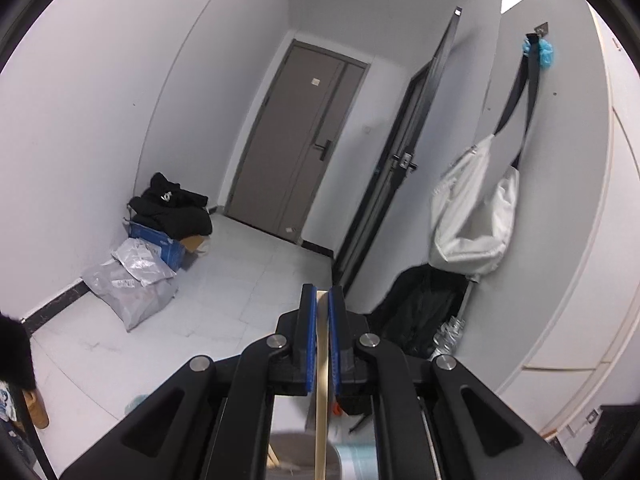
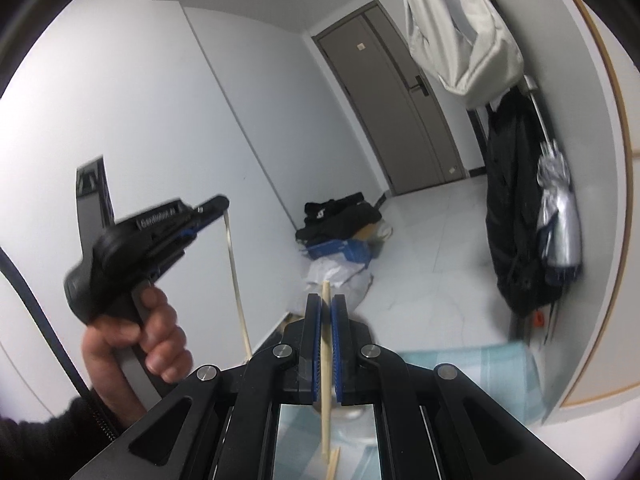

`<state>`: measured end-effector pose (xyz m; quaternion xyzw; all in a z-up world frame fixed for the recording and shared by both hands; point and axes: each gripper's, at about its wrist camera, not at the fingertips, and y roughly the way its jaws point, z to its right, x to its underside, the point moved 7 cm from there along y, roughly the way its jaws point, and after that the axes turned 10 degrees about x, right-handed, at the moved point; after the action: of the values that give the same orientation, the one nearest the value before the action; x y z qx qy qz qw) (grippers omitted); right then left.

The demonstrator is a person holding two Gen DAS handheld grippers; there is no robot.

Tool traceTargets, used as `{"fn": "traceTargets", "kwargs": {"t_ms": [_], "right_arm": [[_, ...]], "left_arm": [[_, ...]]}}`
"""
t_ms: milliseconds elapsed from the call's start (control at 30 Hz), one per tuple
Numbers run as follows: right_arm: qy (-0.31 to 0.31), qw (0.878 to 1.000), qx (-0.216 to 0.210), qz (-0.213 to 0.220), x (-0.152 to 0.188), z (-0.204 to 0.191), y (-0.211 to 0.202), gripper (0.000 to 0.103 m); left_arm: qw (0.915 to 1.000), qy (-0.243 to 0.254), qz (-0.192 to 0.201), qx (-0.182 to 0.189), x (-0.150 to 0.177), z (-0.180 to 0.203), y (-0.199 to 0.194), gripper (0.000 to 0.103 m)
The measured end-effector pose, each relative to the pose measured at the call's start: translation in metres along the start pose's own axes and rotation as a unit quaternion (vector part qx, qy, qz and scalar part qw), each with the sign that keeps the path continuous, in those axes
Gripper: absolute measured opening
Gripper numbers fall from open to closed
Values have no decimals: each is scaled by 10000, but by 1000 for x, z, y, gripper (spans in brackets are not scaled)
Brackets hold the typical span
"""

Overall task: Organize utensils
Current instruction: 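Raise both held chopsticks over the white holder and lower them in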

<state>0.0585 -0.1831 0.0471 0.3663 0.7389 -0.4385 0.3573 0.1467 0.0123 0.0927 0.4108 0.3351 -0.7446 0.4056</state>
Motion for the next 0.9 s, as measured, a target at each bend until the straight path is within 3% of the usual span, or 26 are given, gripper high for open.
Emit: {"fn": "traceTargets", "kwargs": {"t_ms": [433, 567, 900], "right_arm": [[-114, 9994, 205, 271, -77, -11, 62, 4], [-245, 9988, 294, 307, -80, -13, 82, 4], [-726, 9959, 432, 311, -61, -18, 105, 4]], "left_arm": [[9971, 388, 573, -328, 5, -29, 40, 3], [9956, 690, 592, -229, 15, -24, 49, 3], [9956, 777, 513, -96, 25, -25, 62, 3]]}}
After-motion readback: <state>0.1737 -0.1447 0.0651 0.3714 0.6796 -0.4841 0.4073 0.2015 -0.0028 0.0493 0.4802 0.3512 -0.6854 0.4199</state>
